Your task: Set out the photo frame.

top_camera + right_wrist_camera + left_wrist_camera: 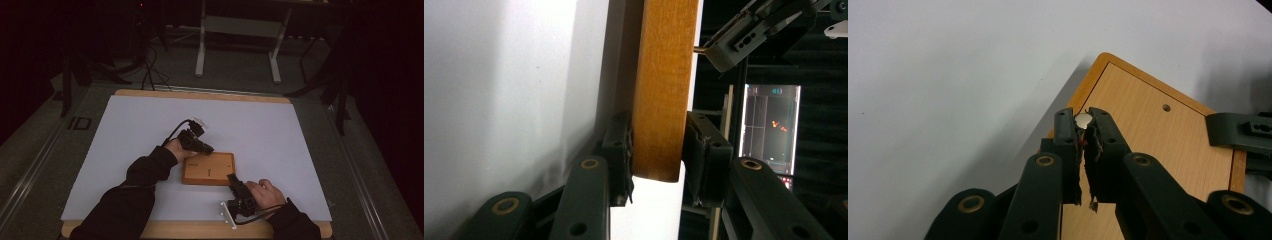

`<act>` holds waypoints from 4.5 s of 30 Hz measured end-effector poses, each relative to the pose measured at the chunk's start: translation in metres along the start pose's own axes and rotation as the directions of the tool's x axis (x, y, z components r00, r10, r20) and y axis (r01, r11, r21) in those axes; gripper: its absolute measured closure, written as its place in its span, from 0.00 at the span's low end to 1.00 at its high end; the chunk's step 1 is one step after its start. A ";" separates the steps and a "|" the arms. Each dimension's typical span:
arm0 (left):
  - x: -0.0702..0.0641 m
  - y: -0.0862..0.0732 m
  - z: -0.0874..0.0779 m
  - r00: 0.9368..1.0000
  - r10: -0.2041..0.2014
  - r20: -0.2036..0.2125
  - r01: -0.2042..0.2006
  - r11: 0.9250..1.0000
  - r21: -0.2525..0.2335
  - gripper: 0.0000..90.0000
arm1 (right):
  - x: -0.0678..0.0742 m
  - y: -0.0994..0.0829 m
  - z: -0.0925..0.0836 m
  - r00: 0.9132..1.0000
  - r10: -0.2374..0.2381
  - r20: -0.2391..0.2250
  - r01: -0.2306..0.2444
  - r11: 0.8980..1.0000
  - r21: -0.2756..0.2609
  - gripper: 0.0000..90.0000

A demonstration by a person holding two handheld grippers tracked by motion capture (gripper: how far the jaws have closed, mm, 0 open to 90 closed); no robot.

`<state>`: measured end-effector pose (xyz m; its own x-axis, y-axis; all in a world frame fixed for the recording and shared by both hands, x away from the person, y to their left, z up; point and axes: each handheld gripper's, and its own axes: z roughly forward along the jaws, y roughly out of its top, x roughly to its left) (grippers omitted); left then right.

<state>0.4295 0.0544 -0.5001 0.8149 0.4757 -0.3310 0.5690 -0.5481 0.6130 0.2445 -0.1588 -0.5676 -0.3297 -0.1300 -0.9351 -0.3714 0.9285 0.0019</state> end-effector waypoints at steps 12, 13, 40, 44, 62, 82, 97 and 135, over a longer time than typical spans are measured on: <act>-0.002 0.001 0.000 0.999 0.051 -0.016 -0.051 0.999 -0.011 0.82 | 0.000 -0.002 -0.001 0.999 -0.008 0.043 0.008 1.000 -0.001 0.76; -0.004 0.000 0.000 0.998 0.065 -0.024 -0.065 0.998 -0.010 0.78 | 0.000 -0.002 -0.001 0.999 -0.006 0.041 0.006 1.000 -0.001 0.76; -0.037 -0.017 -0.047 0.972 0.199 -0.126 -0.221 0.956 -0.195 0.11 | -0.043 -0.015 -0.002 0.990 0.085 -0.117 -0.094 0.993 -0.073 0.78; -0.042 -0.024 -0.060 0.972 0.193 -0.132 -0.219 0.950 -0.222 0.10 | -0.051 -0.018 0.000 0.984 0.096 -0.151 -0.108 0.991 -0.079 0.78; -0.067 -0.059 -0.102 0.966 0.214 -0.148 -0.248 0.929 -0.276 0.10 | -0.095 -0.032 0.013 0.929 0.148 -0.340 -0.189 0.978 -0.089 0.78; -0.084 -0.106 -0.094 0.949 0.248 -0.197 -0.299 0.905 -0.303 0.08 | -0.151 -0.052 0.048 0.780 0.221 -0.586 -0.317 0.946 -0.065 0.78; -0.085 -0.127 -0.084 0.955 0.202 -0.217 -0.276 0.875 -0.398 0.07 | -0.177 -0.060 0.074 0.656 0.290 -0.697 -0.395 0.918 0.010 0.77; -0.074 -0.134 -0.083 0.958 0.165 -0.236 -0.255 0.865 -0.431 0.07 | -0.207 -0.078 0.135 0.445 0.502 -0.742 -0.543 0.810 0.222 0.71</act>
<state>0.2839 0.1492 -0.4982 0.8481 0.5277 -0.0463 0.2368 -0.2995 0.9242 0.4587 -0.1579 -0.4223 -0.9768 0.1501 -0.1525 0.0710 0.8999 0.4303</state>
